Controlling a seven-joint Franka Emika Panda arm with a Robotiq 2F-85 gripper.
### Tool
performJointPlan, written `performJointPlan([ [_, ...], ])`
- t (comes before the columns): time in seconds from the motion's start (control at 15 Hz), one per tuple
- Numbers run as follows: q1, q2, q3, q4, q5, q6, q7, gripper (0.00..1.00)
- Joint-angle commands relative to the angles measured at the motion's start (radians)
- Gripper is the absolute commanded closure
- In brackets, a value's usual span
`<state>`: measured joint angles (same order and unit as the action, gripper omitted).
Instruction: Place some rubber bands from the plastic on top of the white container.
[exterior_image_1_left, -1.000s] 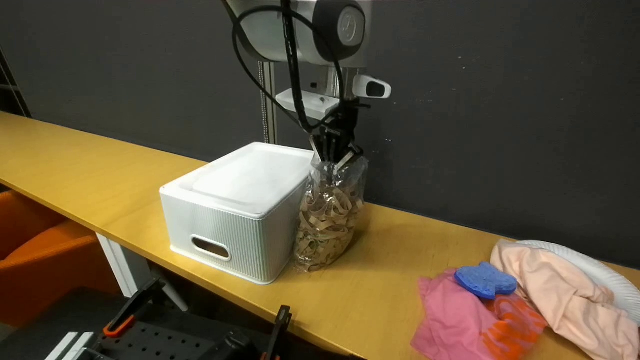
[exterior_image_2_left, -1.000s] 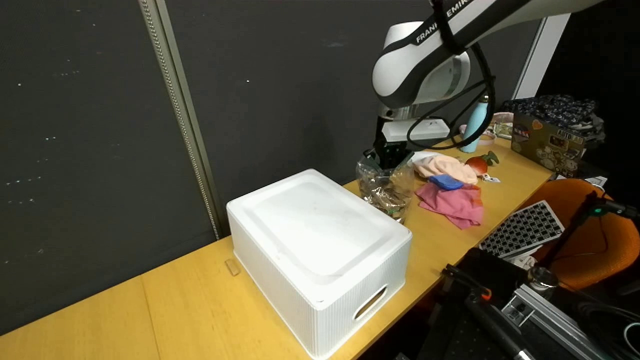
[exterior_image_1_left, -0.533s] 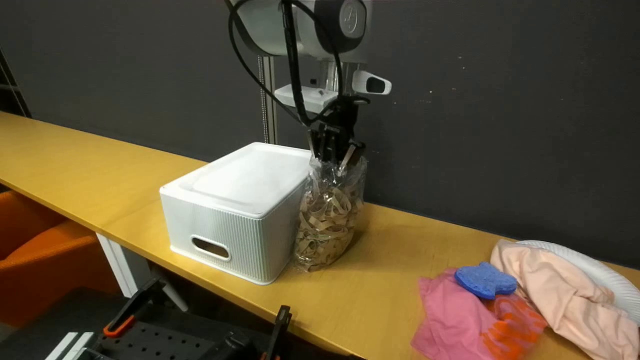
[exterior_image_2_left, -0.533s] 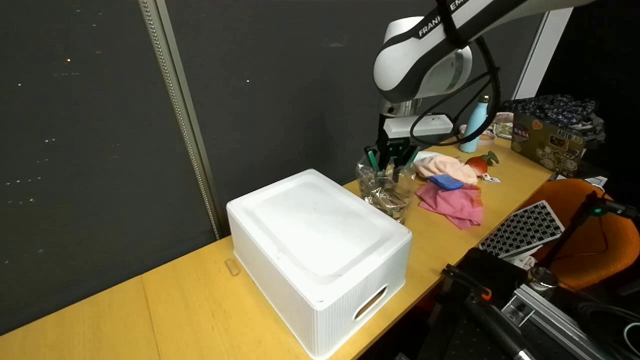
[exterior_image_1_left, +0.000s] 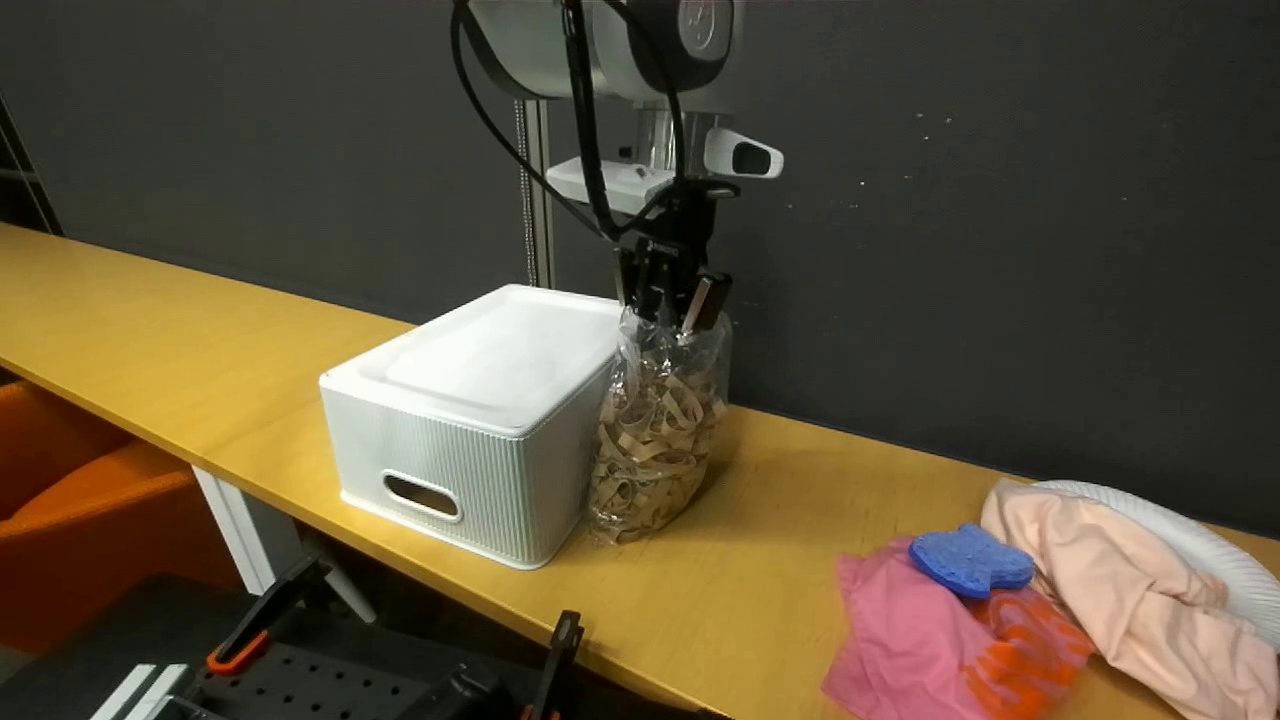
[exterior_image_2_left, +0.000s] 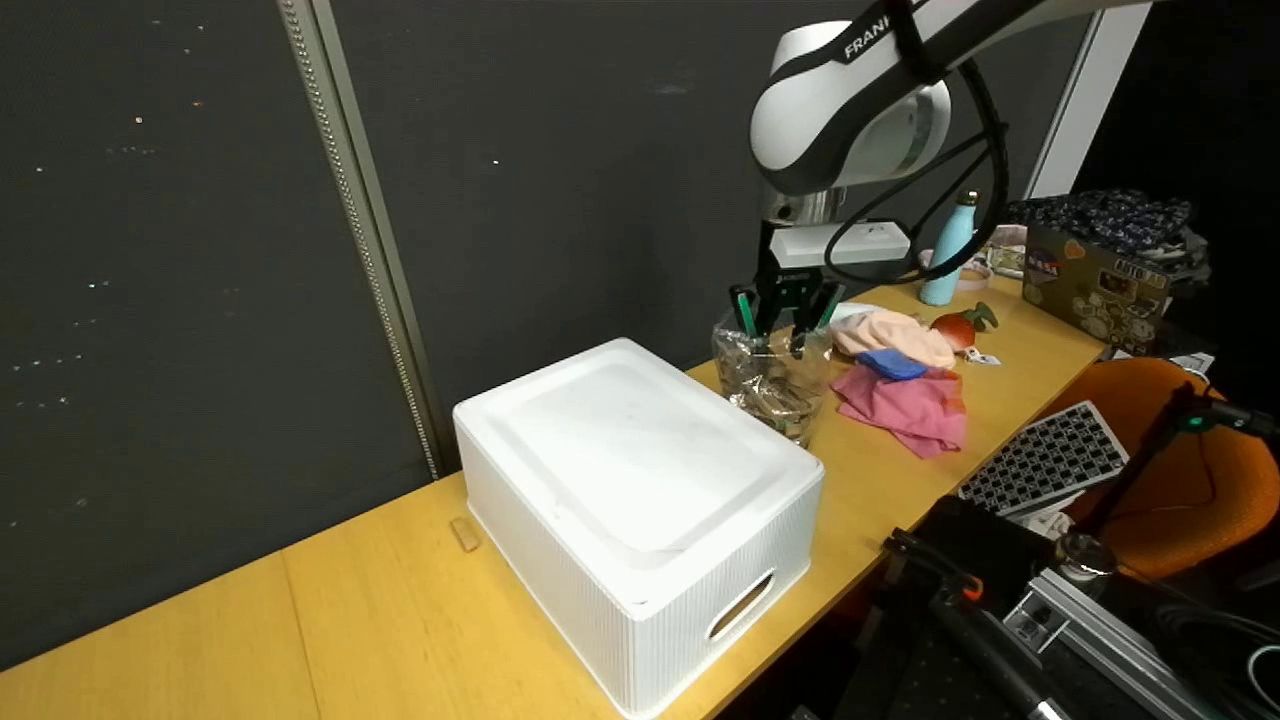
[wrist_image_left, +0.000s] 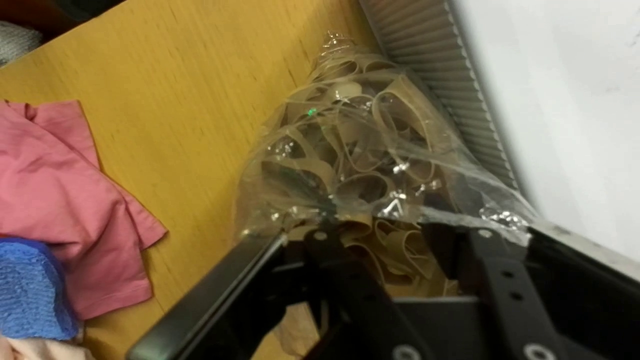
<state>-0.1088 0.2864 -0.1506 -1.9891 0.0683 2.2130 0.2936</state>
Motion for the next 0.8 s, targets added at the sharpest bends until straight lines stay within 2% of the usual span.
performJointPlan([
  [0.0,-0.001,0.0,0.0,0.002,0.0,-0.002,0.0,0.26],
  [0.07,0.004,0.01,-0.001,-0.005,-0.009,0.038,0.007,0.25],
  [0.33,0.002,0.102,0.002,0.023,0.007,0.165,0.005,0.0],
  [0.53,-0.002,0.154,0.006,0.032,0.02,0.218,-0.005,0.0],
  [0.6,-0.002,0.164,0.007,0.03,0.022,0.229,-0.005,0.1],
  [0.67,-0.002,0.168,0.007,0.023,0.023,0.238,-0.007,0.25],
  [0.73,-0.005,0.174,0.01,0.02,0.029,0.243,-0.012,0.29],
])
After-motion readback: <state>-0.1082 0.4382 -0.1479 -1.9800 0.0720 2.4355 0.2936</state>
